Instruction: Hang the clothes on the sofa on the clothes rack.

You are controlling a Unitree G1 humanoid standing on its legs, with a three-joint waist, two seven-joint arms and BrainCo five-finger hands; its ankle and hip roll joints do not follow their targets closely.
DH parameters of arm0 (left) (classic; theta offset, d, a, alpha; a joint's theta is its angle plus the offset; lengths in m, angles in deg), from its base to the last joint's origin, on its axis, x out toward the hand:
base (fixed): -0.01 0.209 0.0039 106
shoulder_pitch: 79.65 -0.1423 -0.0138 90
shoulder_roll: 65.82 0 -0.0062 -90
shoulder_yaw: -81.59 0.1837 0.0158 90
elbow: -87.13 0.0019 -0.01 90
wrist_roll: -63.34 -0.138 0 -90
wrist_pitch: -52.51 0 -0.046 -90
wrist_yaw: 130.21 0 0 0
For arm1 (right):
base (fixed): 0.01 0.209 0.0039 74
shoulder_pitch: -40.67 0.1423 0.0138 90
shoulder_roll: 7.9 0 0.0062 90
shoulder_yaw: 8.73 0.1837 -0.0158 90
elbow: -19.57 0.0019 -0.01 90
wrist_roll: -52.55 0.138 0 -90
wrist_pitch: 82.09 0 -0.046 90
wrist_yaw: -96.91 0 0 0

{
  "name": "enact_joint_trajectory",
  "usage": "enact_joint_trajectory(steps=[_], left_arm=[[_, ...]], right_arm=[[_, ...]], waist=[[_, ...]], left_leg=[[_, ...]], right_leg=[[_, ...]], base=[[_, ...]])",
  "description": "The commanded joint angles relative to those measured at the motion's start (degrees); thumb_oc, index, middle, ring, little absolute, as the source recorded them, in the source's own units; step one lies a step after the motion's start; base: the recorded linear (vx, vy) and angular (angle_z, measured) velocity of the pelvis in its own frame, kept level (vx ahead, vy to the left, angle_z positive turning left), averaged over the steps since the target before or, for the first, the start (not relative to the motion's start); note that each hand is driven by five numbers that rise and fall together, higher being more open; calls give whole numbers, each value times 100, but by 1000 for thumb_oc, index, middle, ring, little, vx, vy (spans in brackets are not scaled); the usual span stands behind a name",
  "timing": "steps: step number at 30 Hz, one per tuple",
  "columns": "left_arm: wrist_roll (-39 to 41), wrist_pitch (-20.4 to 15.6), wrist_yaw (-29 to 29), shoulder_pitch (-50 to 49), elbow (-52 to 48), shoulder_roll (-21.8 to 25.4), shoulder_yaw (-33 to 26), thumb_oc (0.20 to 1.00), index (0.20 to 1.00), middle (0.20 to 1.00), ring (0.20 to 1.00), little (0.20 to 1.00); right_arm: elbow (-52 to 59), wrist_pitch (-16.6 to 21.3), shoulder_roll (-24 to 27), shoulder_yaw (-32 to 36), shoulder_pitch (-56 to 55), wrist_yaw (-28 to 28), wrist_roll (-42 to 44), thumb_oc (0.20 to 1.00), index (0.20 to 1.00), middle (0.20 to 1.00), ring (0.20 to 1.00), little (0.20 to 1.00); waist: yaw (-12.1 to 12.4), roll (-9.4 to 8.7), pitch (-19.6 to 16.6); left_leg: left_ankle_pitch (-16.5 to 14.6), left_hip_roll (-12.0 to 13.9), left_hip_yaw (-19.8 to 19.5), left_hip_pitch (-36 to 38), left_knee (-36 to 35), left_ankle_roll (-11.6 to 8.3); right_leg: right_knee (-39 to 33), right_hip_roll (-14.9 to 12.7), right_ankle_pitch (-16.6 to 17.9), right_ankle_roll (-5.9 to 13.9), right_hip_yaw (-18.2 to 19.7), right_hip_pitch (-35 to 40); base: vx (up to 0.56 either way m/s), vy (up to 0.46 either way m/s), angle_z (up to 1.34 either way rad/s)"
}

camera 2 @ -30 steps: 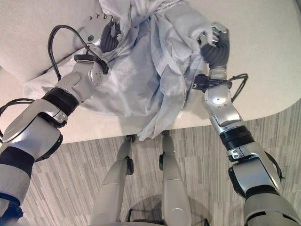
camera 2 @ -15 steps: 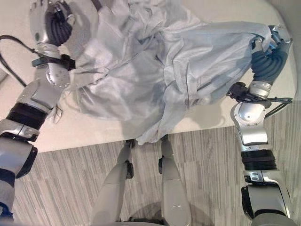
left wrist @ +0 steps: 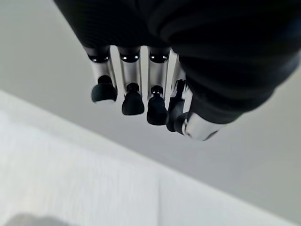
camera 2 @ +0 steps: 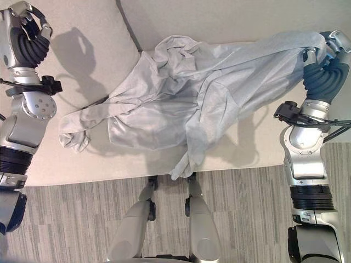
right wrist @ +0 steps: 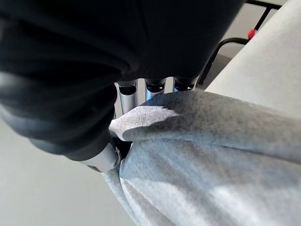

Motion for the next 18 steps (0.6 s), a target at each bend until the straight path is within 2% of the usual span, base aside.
enact_joint_trajectory(steps=[1, 2, 5, 8, 13, 18], left_arm=[[-582, -284, -227, 84, 238, -263, 342, 1000, 1000, 1000, 1000, 1000], [-839, -233, -377, 186, 464, -455, 704, 1000, 1000, 1000, 1000, 1000], [-1057, -180, -553, 497, 903, -797, 1245, 1000, 1000, 1000, 1000, 1000], [-1287, -132, -666, 702, 1186, -1037, 1590, 1000, 1000, 1000, 1000, 1000], [-1658, -18, -727, 1089, 1792, -1275, 2131, 1000, 1000, 1000, 1000, 1000], [-1986, 115, -637, 1423, 2241, -1272, 2518, 1000, 1000, 1000, 1000, 1000]], right_arm=[[220, 177, 111, 286, -233, -7, -152, 200, 200, 200, 200, 200], [205, 191, 41, 247, -237, -40, -217, 200, 200, 200, 200, 200], [200, 179, -90, 297, -371, -148, -341, 200, 200, 200, 200, 200], [210, 149, -236, 405, -616, -223, -448, 200, 200, 200, 200, 200], [415, 283, -409, 722, -1075, -343, -387, 200, 200, 200, 200, 200], [438, 478, -406, 840, -1258, -378, -139, 200, 200, 200, 200, 200]], waist=[[-82, -71, -694], [-145, -85, -674], [-213, -98, -649], [-293, -98, -611], [-496, -111, -527], [-593, -116, -430]], left_leg=[[-383, 95, -56, 34, 1, -346], [-361, 103, -54, -14, 1, -339], [-334, 110, -52, -90, 1, -324], [-331, 109, -37, -132, 1, -305], [-347, 132, 9, -159, 1, -283], [-349, 141, 70, -193, 1, -277]], right_leg=[[41, -324, -437, 696, 113, 224], [39, -309, -422, 698, 134, 187], [37, -294, -403, 701, 170, 111], [36, -281, -399, 710, 207, 62], [51, -264, -387, 731, 292, -27], [70, -227, -370, 740, 373, -120]], base=[[-36, -7, 1], [-35, -3, -1], [-30, 6, -4], [0, 0, 0], [4, 4, -8], [-5, 5, -10]])
